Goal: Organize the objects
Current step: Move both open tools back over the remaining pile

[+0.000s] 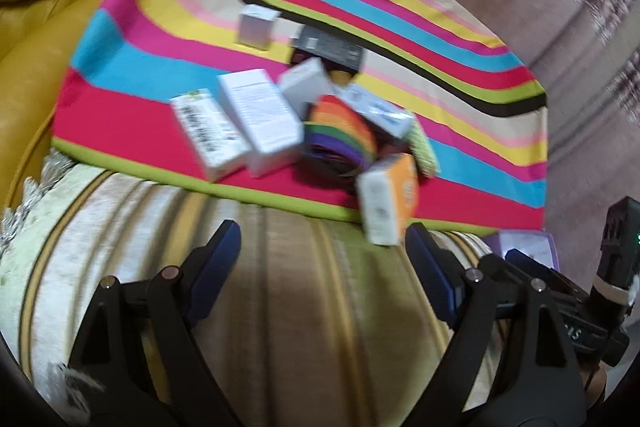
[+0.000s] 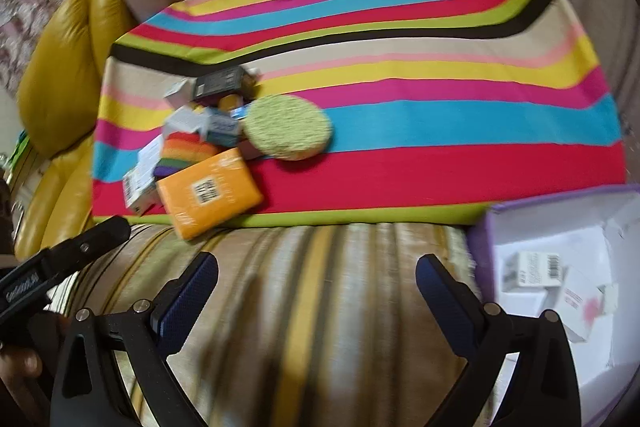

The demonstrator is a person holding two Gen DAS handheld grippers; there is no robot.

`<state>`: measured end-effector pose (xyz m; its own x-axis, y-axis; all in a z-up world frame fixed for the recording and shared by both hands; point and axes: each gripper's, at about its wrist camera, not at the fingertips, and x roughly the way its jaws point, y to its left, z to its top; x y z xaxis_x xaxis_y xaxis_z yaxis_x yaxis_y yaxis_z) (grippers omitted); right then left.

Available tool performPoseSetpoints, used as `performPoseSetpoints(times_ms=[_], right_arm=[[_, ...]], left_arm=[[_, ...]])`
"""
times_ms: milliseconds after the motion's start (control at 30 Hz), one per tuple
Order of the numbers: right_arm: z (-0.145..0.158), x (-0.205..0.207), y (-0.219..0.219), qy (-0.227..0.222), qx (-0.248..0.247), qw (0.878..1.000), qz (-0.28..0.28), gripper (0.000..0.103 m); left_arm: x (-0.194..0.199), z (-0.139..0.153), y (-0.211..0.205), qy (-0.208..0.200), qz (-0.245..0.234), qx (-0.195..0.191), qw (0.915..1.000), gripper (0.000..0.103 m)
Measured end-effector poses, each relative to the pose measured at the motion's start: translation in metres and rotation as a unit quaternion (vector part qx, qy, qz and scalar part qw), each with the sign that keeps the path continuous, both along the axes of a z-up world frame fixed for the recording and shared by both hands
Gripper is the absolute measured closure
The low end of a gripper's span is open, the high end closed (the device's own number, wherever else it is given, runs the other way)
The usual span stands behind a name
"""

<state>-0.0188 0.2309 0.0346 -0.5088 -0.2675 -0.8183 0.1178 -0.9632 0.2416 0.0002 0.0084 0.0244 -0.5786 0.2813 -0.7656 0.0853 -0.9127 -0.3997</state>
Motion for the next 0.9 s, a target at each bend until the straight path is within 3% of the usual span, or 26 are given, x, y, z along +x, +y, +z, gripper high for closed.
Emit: performPoseSetpoints(times_ms=[400,600,733,900], right_arm=[[-0.008,-0.023,-0.051,-0.007,-0.012,0.997,0.080,0.002],[-0.010,-0.043,-0.066,-0.006,-0.004,0.995,0.097,0.002],[-0.012,-0.053,-0.073,-0.008,0.004,0.994,0.113,0.002],[-0.017,-0.062,-0.080,-0.016,0.011,0.992,0.128,0.002]], left_arm=[[-0.013,-0.013,-0.046,-0.029,0.055,-0.022,0.9978,0.017],[-0.037,-0.019,-0.045,-0.054,-0.021,-0.069,0.9959,0.017],[-0.047,-0.019,-0.045,-0.049,-0.079,-0.108,0.9898,0.016],[-0.059,-0.021,-0.049,-0.041,-0.136,-0.114,0.9833,0.015]])
